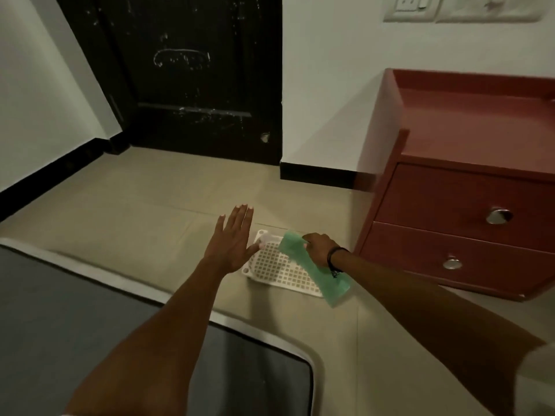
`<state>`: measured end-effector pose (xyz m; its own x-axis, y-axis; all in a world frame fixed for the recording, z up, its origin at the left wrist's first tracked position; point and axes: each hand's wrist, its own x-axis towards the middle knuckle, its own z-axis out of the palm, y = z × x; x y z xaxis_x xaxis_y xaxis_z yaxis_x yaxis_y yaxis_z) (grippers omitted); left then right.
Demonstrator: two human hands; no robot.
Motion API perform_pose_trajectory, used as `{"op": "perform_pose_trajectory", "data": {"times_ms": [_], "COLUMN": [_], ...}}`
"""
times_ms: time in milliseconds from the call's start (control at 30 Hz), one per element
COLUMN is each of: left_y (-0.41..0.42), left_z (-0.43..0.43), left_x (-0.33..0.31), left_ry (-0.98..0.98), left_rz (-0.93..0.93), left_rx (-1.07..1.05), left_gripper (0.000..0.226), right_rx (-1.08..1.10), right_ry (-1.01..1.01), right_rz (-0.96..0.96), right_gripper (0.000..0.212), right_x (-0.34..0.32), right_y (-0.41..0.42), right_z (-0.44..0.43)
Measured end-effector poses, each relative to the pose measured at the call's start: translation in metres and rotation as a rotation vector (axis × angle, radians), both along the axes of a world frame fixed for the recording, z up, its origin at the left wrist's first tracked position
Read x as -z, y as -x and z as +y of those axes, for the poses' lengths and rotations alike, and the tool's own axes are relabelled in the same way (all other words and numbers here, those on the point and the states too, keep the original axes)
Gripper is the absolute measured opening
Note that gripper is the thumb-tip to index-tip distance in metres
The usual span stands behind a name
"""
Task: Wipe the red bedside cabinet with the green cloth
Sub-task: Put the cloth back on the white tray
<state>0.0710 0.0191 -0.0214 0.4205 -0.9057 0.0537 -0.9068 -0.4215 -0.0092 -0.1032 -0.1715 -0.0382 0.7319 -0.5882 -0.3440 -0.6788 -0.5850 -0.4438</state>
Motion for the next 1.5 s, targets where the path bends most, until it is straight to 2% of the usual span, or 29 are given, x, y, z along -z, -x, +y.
{"op": "perform_pose_trajectory", "data": {"times_ms": [100,200,333,433,567,667,733,800,1067,1267,1500], "left_y": [-0.009,-0.011,-0.019,-0.022,-0.031,-0.034,-0.037,-0.038,-0.034,-0.027,-0.024], "left_z": [0.002,0.005,-0.004,-0.005,0.003,0.009,0.012,0.013,0.008,0.003,0.003], "left_x": [0.013,0.034,0.04,0.053,0.074,0.084,0.088,0.089,0.09,0.09,0.085], "left_ry": [0.006,-0.066,-0.03,-0.034,-0.045,-0.087,-0.118,-0.136,-0.124,-0.165,-0.176], "left_rz": [0.001,-0.014,0.024,0.025,0.023,0.008,-0.001,-0.002,0.032,0.045,0.037], "left_rx": [-0.018,-0.002,-0.065,-0.065,-0.078,-0.095,-0.101,-0.105,-0.098,-0.077,-0.073], "left_gripper": [0.104,0.106,0.104,0.104,0.109,0.101,0.105,0.112,0.124,0.096,0.098], "right_rx": [0.071,0.104,0.052,-0.027,-0.114,-0.199,-0.252,-0.222,-0.159,-0.182,-0.219], "right_ry": [0.036,0.098,0.208,0.361,0.515,0.5,0.465,0.421,0.368,0.355,0.343], "right_rz": [-0.001,-0.006,-0.007,0.001,-0.04,0.028,0.11,0.114,0.067,0.069,0.113], "right_gripper": [0.045,0.047,0.047,0.048,0.052,0.055,0.056,0.057,0.055,0.053,0.054], "right_x": [0.019,0.023,0.023,0.027,0.055,0.1,0.131,0.149,0.145,0.152,0.149], "right_y": [-0.002,-0.009,-0.025,-0.035,-0.043,-0.045,-0.04,-0.036,-0.042,-0.041,-0.039], "right_z": [-0.012,-0.028,-0.037,-0.031,-0.011,0.015,0.035,0.046,0.042,0.051,0.052]}}
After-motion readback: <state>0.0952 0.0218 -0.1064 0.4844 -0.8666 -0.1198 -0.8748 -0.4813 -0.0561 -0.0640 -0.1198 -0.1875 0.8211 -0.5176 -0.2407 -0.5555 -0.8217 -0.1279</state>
